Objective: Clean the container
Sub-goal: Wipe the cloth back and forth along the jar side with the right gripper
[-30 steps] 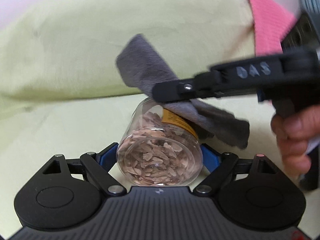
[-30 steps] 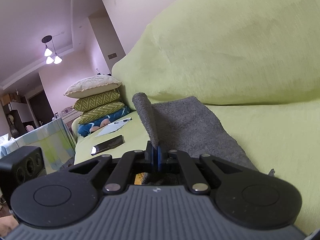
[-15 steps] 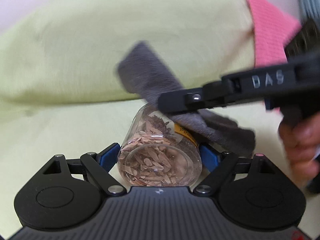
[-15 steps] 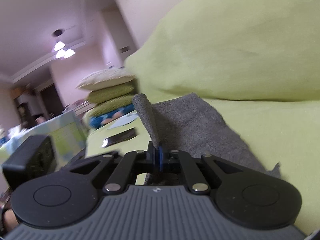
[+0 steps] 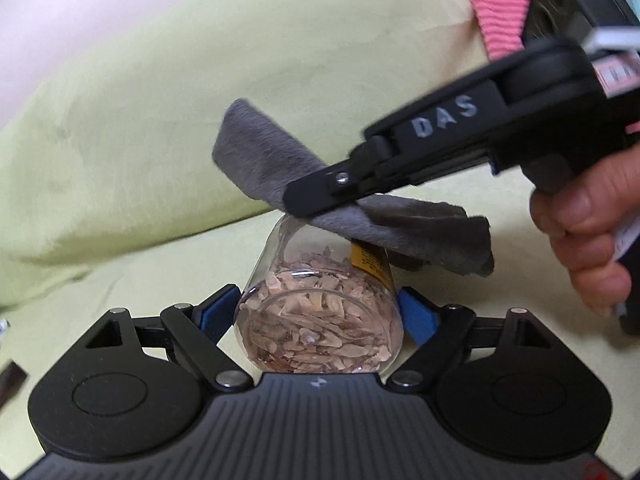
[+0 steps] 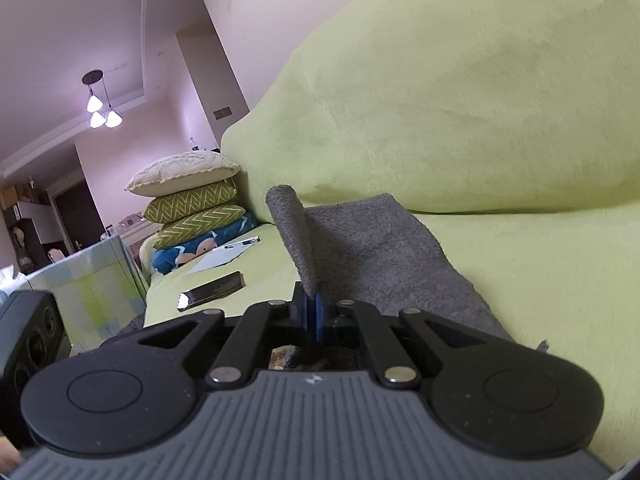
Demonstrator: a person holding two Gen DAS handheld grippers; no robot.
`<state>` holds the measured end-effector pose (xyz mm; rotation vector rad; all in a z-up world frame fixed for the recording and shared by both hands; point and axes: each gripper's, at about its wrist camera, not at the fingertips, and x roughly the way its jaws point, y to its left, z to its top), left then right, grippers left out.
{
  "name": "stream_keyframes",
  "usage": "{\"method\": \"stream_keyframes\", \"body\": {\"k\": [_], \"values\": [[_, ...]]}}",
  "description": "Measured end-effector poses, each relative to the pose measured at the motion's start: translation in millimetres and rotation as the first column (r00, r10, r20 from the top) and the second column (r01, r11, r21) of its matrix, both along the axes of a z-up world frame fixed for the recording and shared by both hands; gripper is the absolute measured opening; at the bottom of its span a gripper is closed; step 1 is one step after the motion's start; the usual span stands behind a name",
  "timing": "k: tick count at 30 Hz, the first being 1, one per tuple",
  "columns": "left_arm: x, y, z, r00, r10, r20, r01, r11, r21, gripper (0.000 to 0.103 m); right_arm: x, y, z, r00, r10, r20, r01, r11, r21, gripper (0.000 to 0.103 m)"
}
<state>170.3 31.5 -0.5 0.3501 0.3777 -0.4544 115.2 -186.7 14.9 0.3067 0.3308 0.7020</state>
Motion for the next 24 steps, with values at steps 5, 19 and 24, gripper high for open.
{"method": "stream_keyframes", "body": {"k": [5,19,24], "values": [[17,23,2,0.991,0.001,-0.137,-0.032,0.975,-0.219,0.086,0,-3,-1,1.000,0.000,-0.012,0.000,1.000,0.013,0.001],[2,6,-3,1.000,0.021,-0.019,-0.020,1.000,0.022,0.085,-6,4,5,0.993,0.115,-0.020,-0.115,0.993,0.005,0.004],[-5,-2,-7,1.000,-0.001,0.030,-0.002,0.994,0.107,0.085,-16,15,7,0.983,0.182,-0.004,-0.182,0.983,-0.021,0.002]]}}
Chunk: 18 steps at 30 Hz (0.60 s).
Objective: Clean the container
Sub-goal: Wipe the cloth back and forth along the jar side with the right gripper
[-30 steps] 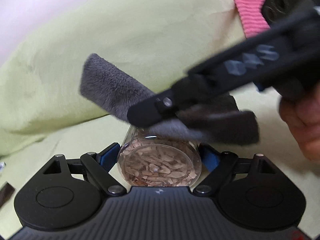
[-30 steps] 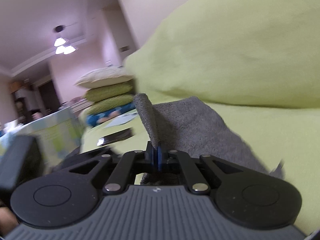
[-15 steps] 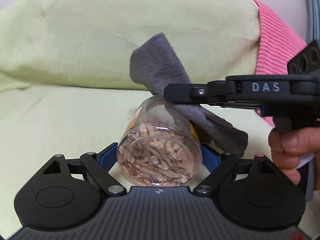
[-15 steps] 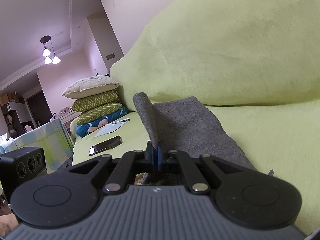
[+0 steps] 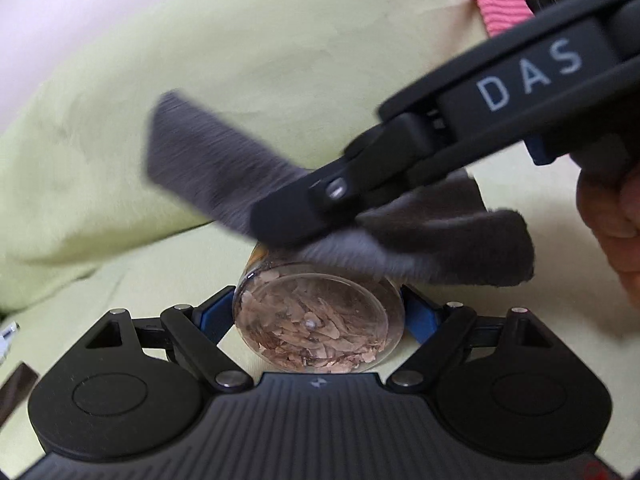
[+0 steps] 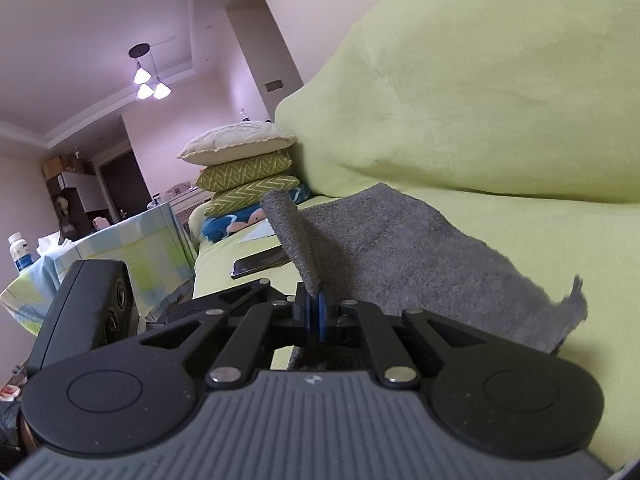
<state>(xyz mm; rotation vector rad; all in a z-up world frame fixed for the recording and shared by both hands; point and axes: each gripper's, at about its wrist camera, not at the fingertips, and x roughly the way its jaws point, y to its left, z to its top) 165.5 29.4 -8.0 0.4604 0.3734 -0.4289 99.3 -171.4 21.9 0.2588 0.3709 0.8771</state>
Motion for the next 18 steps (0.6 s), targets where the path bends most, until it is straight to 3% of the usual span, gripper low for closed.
{"method": "stream_keyframes", "body": {"k": [3,6,13,18], "values": [[-3,-3,-1,1.000,-0.010,0.017,0.009,1.000,0.026,0.085,6,-7,-1,0.998,-0.058,0.009,0.058,0.998,0.002,0.001],[-3,-3,0,1.000,-0.008,0.017,0.008,1.000,0.020,0.085,16,-18,-3,0.983,-0.183,0.007,0.182,0.983,0.009,0.001],[4,14,6,0.998,0.013,-0.056,-0.021,0.989,-0.146,0.086,20,-25,-7,0.975,-0.219,-0.022,0.220,0.975,0.030,0.001],[14,36,11,0.989,0.007,-0.145,-0.057,0.937,-0.344,0.088,21,-27,-7,0.976,-0.217,-0.033,0.218,0.975,0.036,0.001]]}}
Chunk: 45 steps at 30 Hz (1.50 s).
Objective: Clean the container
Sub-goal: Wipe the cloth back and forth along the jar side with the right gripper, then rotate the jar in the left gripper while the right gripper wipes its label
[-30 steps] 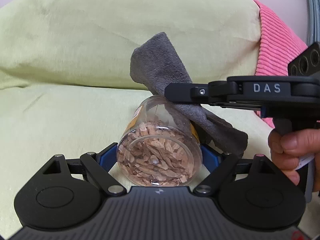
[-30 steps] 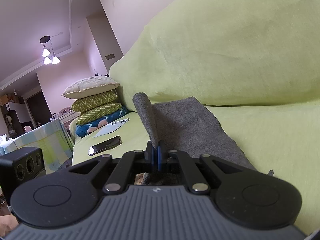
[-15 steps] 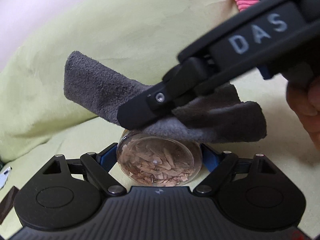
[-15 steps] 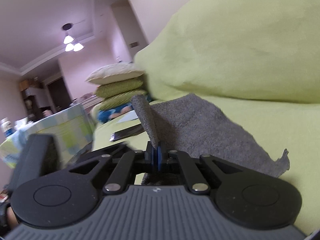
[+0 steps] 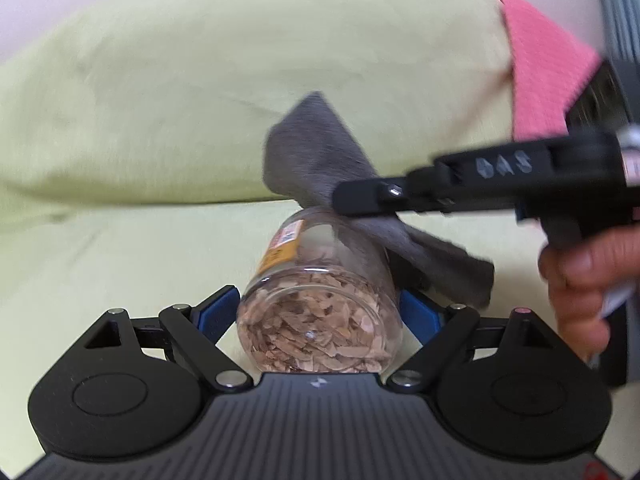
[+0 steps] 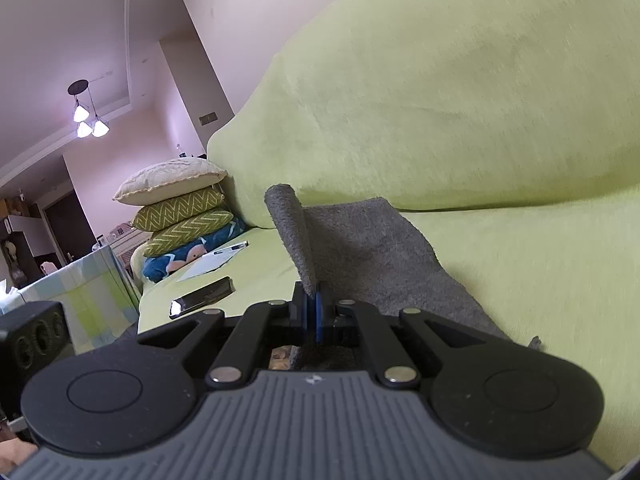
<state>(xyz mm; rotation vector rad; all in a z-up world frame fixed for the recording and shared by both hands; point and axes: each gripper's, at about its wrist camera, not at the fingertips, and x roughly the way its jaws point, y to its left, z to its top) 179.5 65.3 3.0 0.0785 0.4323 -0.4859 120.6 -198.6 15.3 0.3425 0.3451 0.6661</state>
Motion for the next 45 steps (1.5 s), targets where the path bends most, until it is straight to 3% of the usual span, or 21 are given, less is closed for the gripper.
{"method": "stream_keyframes", "body": {"k": [2,5,7,9,10,14,18,24,26,29,34,40,42,45], "values": [[4,8,-2,0.999,0.002,-0.036,-0.004,0.999,-0.045,0.088,0,-1,0,1.000,0.001,-0.004,-0.001,1.000,0.003,0.001],[6,7,-5,0.999,-0.005,-0.038,0.004,1.000,-0.010,0.086,0,0,0,1.000,0.007,-0.005,-0.007,1.000,0.005,0.002],[3,-9,-8,1.000,-0.017,0.007,0.015,0.990,0.142,0.086,-1,-1,0,1.000,0.018,-0.006,-0.018,1.000,0.005,0.003],[-2,-27,-16,0.998,-0.033,0.061,0.013,0.950,0.311,0.085,-4,-1,0,0.999,0.042,-0.006,-0.042,0.999,0.004,0.004],[-4,-31,-19,0.996,-0.040,0.075,0.011,0.936,0.352,0.085,-7,1,1,0.998,0.067,-0.004,-0.067,0.998,0.001,0.004],[-4,-28,-18,0.996,-0.039,0.075,0.012,0.941,0.339,0.083,-19,13,2,0.985,0.170,0.007,-0.169,0.985,-0.015,0.004],[-3,-25,-18,0.997,-0.039,0.071,0.013,0.943,0.333,0.083,-24,20,5,0.981,0.189,0.040,-0.186,0.981,-0.063,0.003],[-3,-26,-18,0.996,-0.040,0.077,0.012,0.942,0.335,0.083,-6,4,0,0.999,0.015,0.036,-0.013,0.999,-0.041,0.002],[-3,-26,-17,0.996,-0.042,0.077,0.015,0.946,0.324,0.083,-3,-2,-3,1.000,0.009,0.017,-0.009,1.000,-0.006,0.001],[-1,-23,-16,0.998,-0.036,0.059,0.017,0.955,0.295,0.084,-6,1,-2,1.000,0.012,0.029,-0.012,1.000,-0.026,0.001],[9,0,-8,1.000,-0.010,-0.025,0.011,0.998,0.056,0.089,-5,-3,-3,1.000,0.013,0.019,-0.013,1.000,-0.014,0.001],[30,19,-13,0.994,-0.003,-0.112,-0.013,0.991,-0.134,0.088,-4,-1,0,1.000,0.011,0.019,-0.011,1.000,-0.020,0.001],[31,22,-13,0.992,-0.010,-0.123,-0.010,0.987,-0.158,0.085,-3,-1,0,1.000,0.009,0.017,-0.009,1.000,-0.020,0.001],[20,24,-7,0.996,-0.013,-0.091,0.003,0.994,-0.105,0.085,-6,0,3,1.000,0.012,0.013,-0.012,0.999,-0.038,0.004]]}}
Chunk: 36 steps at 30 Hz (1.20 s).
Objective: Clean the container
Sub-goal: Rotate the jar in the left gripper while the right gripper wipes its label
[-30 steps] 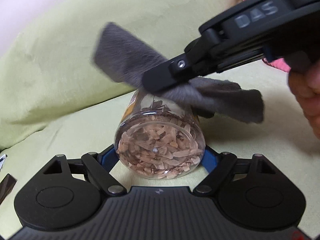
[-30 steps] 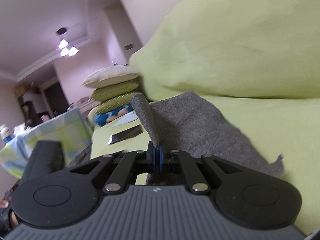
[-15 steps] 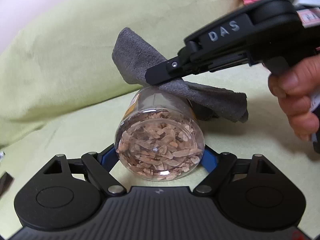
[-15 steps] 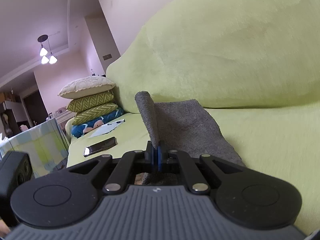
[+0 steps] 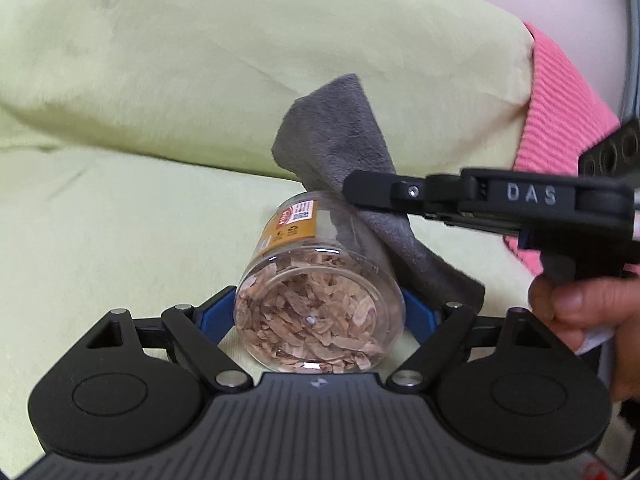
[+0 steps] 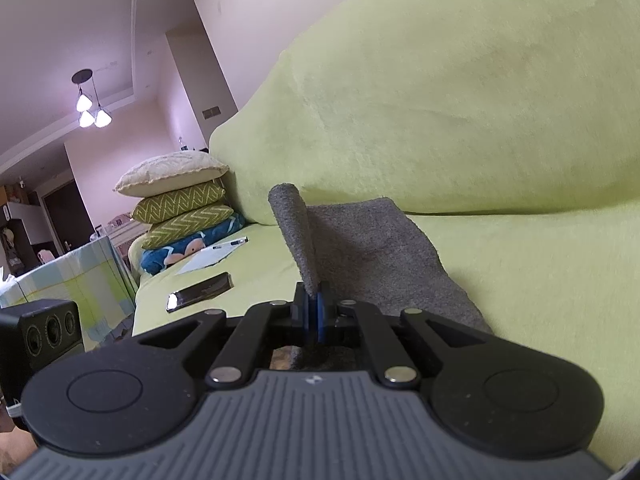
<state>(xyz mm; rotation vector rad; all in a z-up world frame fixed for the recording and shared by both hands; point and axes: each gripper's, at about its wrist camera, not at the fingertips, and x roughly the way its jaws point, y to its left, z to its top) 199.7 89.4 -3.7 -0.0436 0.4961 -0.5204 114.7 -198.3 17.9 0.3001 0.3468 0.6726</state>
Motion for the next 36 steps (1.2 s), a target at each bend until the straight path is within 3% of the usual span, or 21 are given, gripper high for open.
{"method": "stream_keyframes", "body": {"k": [4,8,11,13,16,19,24,27,30,34,36], "values": [[-6,-28,-1,0.993,-0.034,0.110,0.011,0.979,0.202,0.085,-9,7,1,0.996,0.094,-0.003,-0.094,0.996,0.000,0.004],[-18,-51,-5,0.971,-0.104,0.214,0.011,0.919,0.394,0.085,-20,18,4,0.985,0.174,0.010,-0.174,0.984,-0.028,0.004],[-26,-60,-9,0.954,-0.151,0.261,0.007,0.877,0.481,0.085,-16,16,4,0.987,0.156,0.026,-0.155,0.987,-0.040,0.002],[-29,-64,-11,0.946,-0.169,0.278,0.004,0.859,0.512,0.085,-10,10,2,0.996,0.083,0.037,-0.082,0.996,-0.042,0.001],[-28,-64,-10,0.948,-0.161,0.273,0.004,0.868,0.497,0.085,1,-1,-1,1.000,0.004,0.021,-0.004,1.000,-0.007,0.001],[-23,-58,-6,0.963,-0.126,0.240,0.008,0.898,0.439,0.085,3,-3,-3,1.000,-0.004,0.010,0.004,1.000,0.011,0.001],[-12,-38,3,0.986,-0.063,0.152,0.026,0.972,0.235,0.087,3,-3,-3,1.000,-0.003,0.009,0.003,1.000,0.009,0.001],[-3,-27,3,0.996,-0.037,0.077,0.028,0.992,0.121,0.087,5,-1,-2,1.000,-0.001,0.003,0.001,1.000,0.016,0.001],[1,-20,3,0.999,-0.027,0.028,0.025,0.998,0.060,0.086,5,-3,-2,1.000,-0.001,0.001,0.001,1.000,0.016,0.002],[1,-34,4,0.998,-0.040,0.058,0.034,0.994,0.104,0.085,5,-4,-1,1.000,0.001,-0.007,-0.001,1.000,0.019,0.003],[-10,-36,1,0.993,-0.050,0.107,0.029,0.981,0.192,0.085,1,-4,-1,1.000,0.025,-0.018,-0.024,0.999,0.022,0.004]]}}
